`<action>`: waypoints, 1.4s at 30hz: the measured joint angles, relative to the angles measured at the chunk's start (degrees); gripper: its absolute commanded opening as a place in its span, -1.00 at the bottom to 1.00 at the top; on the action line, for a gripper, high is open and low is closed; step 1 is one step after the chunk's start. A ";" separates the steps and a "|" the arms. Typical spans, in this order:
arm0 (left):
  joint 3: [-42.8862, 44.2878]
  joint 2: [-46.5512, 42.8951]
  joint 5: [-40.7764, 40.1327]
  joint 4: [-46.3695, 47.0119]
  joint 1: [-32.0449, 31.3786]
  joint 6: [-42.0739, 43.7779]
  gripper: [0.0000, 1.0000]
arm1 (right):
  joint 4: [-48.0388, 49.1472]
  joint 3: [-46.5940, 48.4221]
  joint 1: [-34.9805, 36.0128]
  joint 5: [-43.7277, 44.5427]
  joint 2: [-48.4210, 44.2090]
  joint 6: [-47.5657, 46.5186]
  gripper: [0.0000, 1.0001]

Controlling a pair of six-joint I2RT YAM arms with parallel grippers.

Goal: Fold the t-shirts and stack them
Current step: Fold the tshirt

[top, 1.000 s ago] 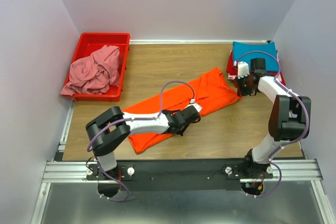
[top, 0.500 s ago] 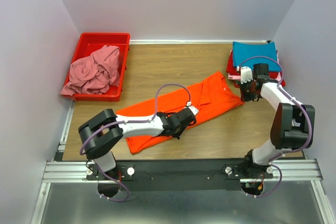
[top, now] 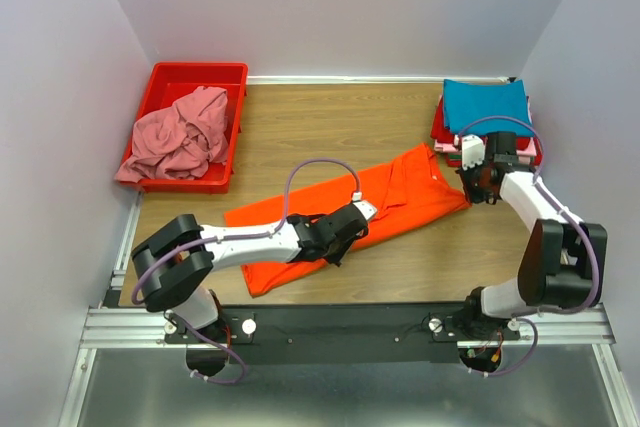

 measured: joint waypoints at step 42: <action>-6.67 -37.07 1.99 -2.19 0.46 -11.21 0.23 | -10.73 14.53 18.71 -21.16 15.65 4.17 -0.03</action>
